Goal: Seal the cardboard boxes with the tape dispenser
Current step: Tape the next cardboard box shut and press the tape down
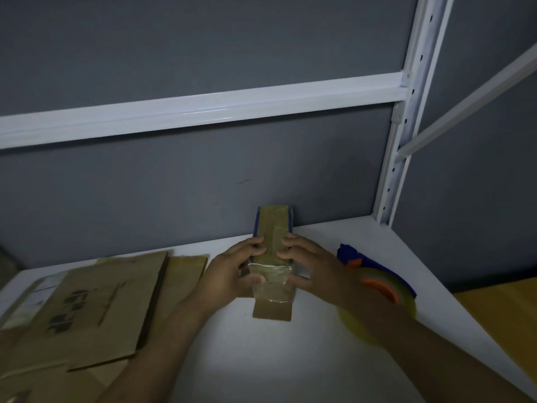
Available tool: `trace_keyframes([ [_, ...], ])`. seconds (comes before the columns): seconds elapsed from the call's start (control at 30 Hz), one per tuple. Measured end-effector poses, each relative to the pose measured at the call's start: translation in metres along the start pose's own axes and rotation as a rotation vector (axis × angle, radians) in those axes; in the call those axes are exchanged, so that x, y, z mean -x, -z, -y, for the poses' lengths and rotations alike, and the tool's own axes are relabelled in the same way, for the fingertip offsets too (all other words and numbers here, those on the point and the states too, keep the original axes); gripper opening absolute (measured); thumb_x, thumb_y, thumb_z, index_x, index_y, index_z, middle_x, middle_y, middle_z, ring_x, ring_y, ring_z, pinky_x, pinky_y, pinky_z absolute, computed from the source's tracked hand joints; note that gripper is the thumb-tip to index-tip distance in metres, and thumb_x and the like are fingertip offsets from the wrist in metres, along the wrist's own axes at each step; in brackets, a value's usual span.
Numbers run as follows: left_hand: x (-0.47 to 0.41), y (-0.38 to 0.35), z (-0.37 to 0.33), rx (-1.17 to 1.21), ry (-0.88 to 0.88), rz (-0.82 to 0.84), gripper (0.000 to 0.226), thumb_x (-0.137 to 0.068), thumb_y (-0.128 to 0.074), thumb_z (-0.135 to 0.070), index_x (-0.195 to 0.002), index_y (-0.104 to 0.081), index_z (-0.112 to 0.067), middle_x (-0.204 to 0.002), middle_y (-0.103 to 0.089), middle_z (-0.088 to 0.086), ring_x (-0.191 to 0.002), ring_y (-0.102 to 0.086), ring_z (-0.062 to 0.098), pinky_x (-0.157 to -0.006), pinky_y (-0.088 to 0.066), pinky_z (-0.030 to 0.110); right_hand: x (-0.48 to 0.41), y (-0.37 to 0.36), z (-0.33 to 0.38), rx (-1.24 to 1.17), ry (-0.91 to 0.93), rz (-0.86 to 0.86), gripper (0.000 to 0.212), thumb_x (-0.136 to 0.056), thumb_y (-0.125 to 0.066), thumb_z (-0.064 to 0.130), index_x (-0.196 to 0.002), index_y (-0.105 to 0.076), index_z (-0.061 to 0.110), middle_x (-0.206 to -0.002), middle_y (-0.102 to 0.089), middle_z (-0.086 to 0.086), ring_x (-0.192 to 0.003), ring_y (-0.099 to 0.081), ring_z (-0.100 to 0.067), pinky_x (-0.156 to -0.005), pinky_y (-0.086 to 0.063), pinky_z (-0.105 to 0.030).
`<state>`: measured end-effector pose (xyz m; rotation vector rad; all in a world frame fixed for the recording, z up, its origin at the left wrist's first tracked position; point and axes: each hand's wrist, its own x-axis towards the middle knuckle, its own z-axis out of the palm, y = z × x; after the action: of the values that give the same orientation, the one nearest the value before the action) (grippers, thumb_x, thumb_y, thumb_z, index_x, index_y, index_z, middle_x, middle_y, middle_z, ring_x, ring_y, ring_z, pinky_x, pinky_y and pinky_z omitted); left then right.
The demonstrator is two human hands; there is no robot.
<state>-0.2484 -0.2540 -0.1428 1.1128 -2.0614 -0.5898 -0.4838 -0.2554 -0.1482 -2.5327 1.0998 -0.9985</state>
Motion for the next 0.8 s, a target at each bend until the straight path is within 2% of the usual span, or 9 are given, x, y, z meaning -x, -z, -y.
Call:
trace_keyframes([
  [0.07,0.002,0.005,0.000,0.043,0.029,0.100,0.073,-0.063,-0.086,-0.044,-0.127,-0.050,-0.040,-0.143,-0.034,-0.036,-0.131,-0.039,-0.009,-0.101,-0.039,0.013,0.000,0.010,-0.001,-0.078,-0.066,0.119,0.058,-0.080,-0.075,0.032,-0.132,-0.055,0.019,-0.141,-0.034,0.016,-0.137,-0.020,0.005,-0.108,-0.019,-0.010],
  [0.13,0.002,0.010,-0.002,0.072,0.041,0.130,0.068,-0.065,-0.078,-0.053,-0.125,-0.048,-0.044,-0.143,-0.037,-0.033,-0.132,-0.036,-0.011,-0.103,-0.037,0.012,-0.002,0.016,0.001,-0.161,-0.116,0.157,0.053,-0.082,-0.073,0.035,-0.130,-0.056,0.022,-0.138,-0.035,0.020,-0.135,-0.024,0.006,-0.106,-0.020,-0.007],
  [0.23,-0.004,0.010,-0.008,0.062,0.037,0.022,0.045,-0.078,-0.055,-0.060,-0.116,-0.060,-0.037,-0.135,-0.049,-0.025,-0.124,-0.047,-0.008,-0.098,-0.043,0.015,-0.013,0.012,0.009,-0.261,-0.228,0.019,0.033,-0.090,-0.062,0.036,-0.115,-0.067,0.014,-0.123,-0.052,0.010,-0.121,-0.044,-0.004,-0.102,-0.033,-0.021],
  [0.3,-0.010,0.006,-0.009,0.008,0.008,-0.050,0.051,-0.074,-0.059,-0.068,-0.107,-0.068,-0.030,-0.123,-0.057,-0.023,-0.114,-0.054,-0.006,-0.091,-0.048,0.018,-0.019,0.002,0.015,-0.193,-0.265,-0.072,0.046,-0.086,-0.055,0.053,-0.096,-0.068,0.010,-0.110,-0.054,0.005,-0.108,-0.049,-0.009,-0.093,-0.041,-0.026],
  [0.37,-0.014,0.002,-0.006,-0.054,-0.047,-0.093,0.062,-0.068,-0.062,-0.076,-0.100,-0.071,-0.023,-0.114,-0.061,-0.019,-0.109,-0.058,-0.004,-0.087,-0.049,0.018,-0.018,-0.012,0.019,-0.063,-0.246,-0.144,0.054,-0.079,-0.047,0.061,-0.085,-0.063,0.010,-0.108,-0.053,0.002,-0.105,-0.049,-0.012,-0.086,-0.043,-0.024],
  [0.47,-0.014,0.001,0.002,-0.048,-0.072,-0.082,0.061,-0.066,-0.069,-0.069,-0.102,-0.072,-0.020,-0.114,-0.061,-0.017,-0.108,-0.060,0.001,-0.086,-0.051,0.020,-0.007,-0.030,0.022,0.021,-0.165,-0.274,0.059,-0.085,-0.046,0.064,-0.087,-0.063,0.007,-0.113,-0.059,-0.007,-0.115,-0.048,-0.013,-0.092,-0.036,-0.009],
  [0.57,-0.012,0.006,0.006,-0.035,-0.092,-0.022,0.055,-0.066,-0.082,-0.047,-0.111,-0.070,-0.018,-0.123,-0.056,-0.022,-0.111,-0.056,-0.002,-0.087,-0.052,0.024,-0.002,-0.027,0.019,0.033,-0.086,-0.237,0.056,-0.089,-0.043,0.059,-0.097,-0.065,0.008,-0.119,-0.060,-0.008,-0.122,-0.044,-0.013,-0.101,-0.035,-0.015],
  [0.67,-0.009,0.008,0.006,-0.035,-0.099,0.025,0.049,-0.075,-0.075,-0.034,-0.120,-0.065,-0.020,-0.129,-0.049,-0.025,-0.119,-0.050,-0.008,-0.092,-0.047,0.014,0.002,-0.015,0.013,0.007,-0.056,-0.094,0.046,-0.091,-0.049,0.044,-0.115,-0.064,0.007,-0.131,-0.055,-0.008,-0.133,-0.037,-0.012,-0.108,-0.030,-0.022],
  [0.8,0.005,0.013,-0.005,-0.112,-0.124,0.018,0.053,-0.082,-0.061,-0.062,-0.120,-0.067,-0.026,-0.127,-0.053,-0.025,-0.110,-0.056,-0.002,-0.090,-0.047,0.013,0.006,-0.001,0.005,-0.163,-0.107,0.046,0.036,-0.093,-0.058,0.016,-0.127,-0.059,0.006,-0.139,-0.048,0.000,-0.132,-0.030,0.004,-0.106,-0.019,-0.003],
])
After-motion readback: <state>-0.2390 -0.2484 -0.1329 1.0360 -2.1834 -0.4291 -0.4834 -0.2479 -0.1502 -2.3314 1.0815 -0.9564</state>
